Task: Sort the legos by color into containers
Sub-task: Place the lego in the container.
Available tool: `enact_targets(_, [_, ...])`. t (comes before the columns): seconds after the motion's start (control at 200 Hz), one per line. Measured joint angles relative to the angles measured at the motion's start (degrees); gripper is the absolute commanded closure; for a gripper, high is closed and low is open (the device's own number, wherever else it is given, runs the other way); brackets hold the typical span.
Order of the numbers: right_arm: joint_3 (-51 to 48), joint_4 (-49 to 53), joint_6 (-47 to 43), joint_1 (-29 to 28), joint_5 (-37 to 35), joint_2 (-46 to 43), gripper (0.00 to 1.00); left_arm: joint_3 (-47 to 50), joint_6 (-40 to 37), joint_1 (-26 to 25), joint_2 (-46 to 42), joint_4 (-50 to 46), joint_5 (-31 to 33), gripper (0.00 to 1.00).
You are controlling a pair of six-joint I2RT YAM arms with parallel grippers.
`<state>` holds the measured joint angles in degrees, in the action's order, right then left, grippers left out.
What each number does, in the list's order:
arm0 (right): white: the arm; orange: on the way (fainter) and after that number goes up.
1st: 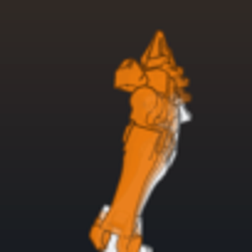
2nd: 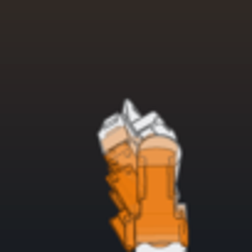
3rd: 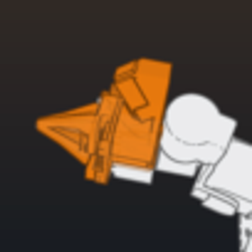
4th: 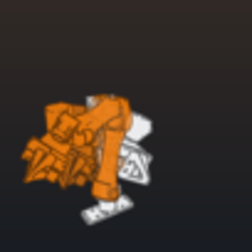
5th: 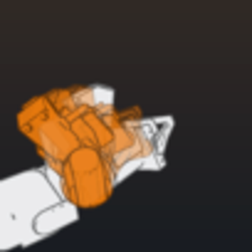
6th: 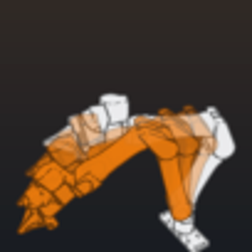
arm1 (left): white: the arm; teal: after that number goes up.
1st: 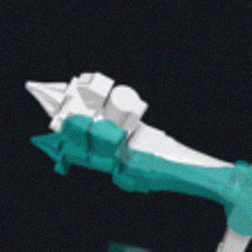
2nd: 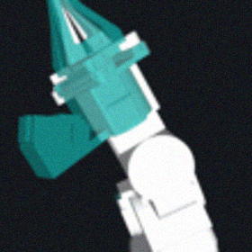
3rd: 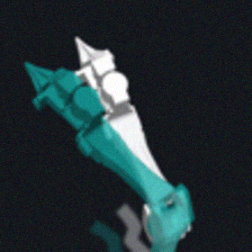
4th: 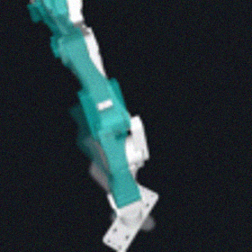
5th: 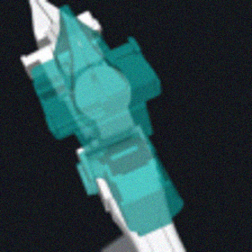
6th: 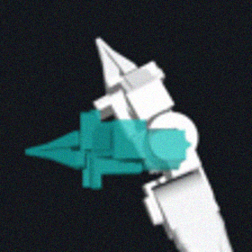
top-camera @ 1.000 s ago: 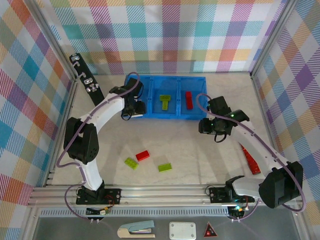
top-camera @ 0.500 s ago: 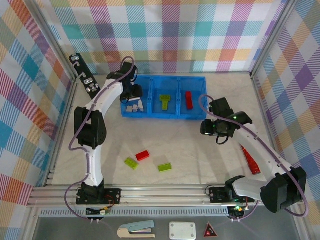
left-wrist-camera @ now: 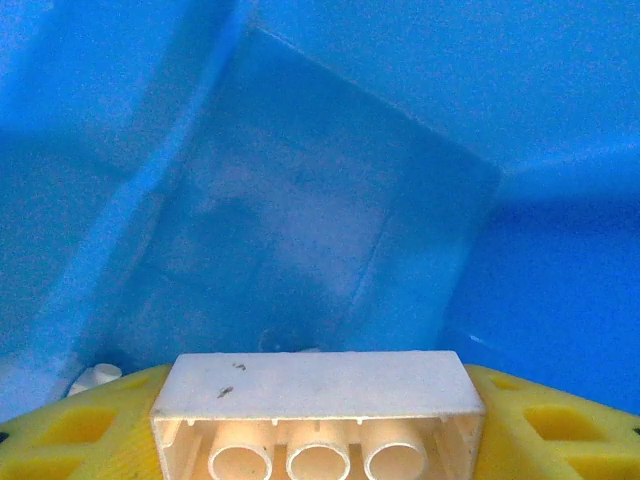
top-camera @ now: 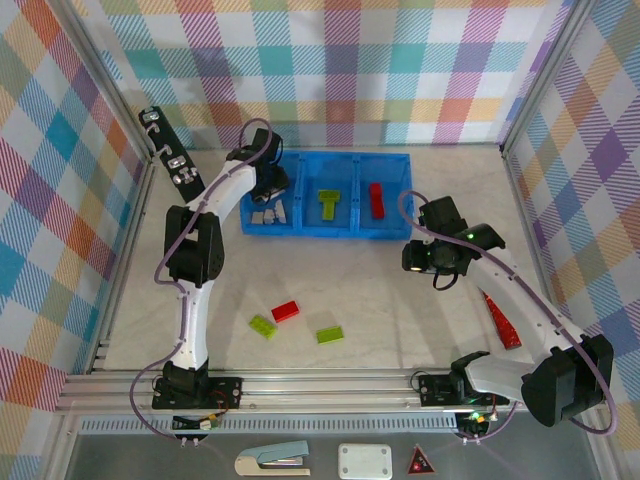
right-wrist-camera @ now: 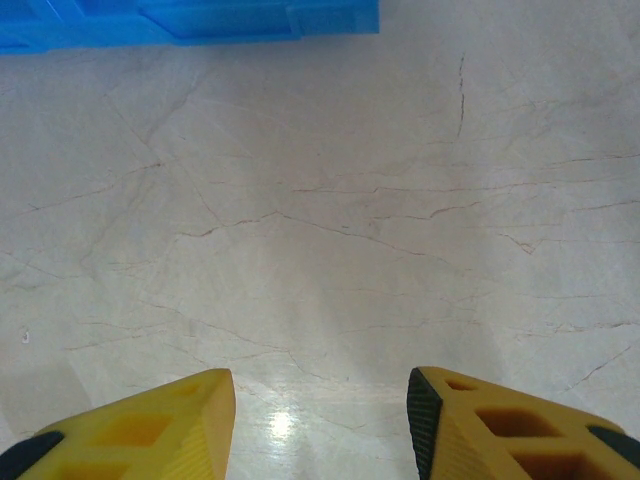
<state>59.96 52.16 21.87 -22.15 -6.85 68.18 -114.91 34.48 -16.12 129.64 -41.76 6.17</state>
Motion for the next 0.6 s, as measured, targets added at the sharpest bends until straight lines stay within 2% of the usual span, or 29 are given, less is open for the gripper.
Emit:
enact_targets(0.15, [-0.17,-0.04,-0.02,0.00,0.02,0.00,0.50,1.25,3.50,-0.24,0.17,1.81,2.86,0.39])
enact_targets(0.245, [-0.57,-0.07,-0.02,0.00,0.02,0.00,0.49,1.53,5.01,-0.46,0.20,2.73,3.96,0.34])
enact_targets(0.485, [-0.94,-0.09,-0.02,0.00,0.02,0.00,0.49,1.53,6.78,-0.85,0.26,3.80,4.72,0.25])
enact_targets(0.605, [-0.94,-0.09,-0.02,0.00,0.04,0.00,0.49,1.53,6.88,-0.96,0.26,4.28,5.01,0.24])
